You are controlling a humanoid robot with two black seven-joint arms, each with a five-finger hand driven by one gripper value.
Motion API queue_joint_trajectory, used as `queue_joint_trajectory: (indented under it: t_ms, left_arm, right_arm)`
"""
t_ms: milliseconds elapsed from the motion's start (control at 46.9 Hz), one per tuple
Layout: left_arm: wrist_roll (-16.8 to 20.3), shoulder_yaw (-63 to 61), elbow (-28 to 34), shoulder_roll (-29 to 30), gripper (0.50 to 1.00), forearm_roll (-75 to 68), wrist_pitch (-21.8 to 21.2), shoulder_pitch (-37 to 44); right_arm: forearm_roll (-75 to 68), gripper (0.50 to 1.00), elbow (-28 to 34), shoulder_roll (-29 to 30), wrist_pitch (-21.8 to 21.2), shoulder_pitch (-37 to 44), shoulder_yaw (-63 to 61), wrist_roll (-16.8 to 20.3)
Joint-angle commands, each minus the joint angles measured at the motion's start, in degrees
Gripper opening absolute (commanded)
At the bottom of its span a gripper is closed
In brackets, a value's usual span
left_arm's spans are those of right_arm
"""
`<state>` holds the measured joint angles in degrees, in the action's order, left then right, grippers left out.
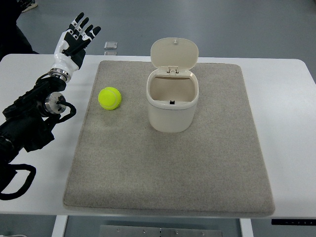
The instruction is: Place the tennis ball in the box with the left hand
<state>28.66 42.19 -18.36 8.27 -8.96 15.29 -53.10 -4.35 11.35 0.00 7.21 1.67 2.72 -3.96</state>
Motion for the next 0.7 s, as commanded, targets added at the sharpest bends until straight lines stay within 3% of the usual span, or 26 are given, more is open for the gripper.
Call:
queue_joint_trajectory:
  t_ms: [0,171,320,683]
  left_arm:
    - [0.1,0.0,0.1,0.0,0.964,0.0,-0.1,0.0]
    - [1.0,0.0,0.0,0.0,0.964,0.0,-2.8,0.0]
    - [1.0,-0.1,-0.2,0.0,0.988,-0.1,-2.7,0.0]
    - [0.1,-2.5,-1.1,0.9,0.988,-1.1,-1.8,-0.8]
  right_arm:
    - [0.0,0.903,0.0,0.0,0.0,0.0,0.0,0.0]
    - [0.0,0.901,0.0,0.0,0.0,0.0,0.0,0.0]
    - [0.0,0.901,0.0,0.0,0.0,0.0,0.0,0.0]
    - [0.0,0.901,0.0,0.0,0.0,0.0,0.0,0.0]
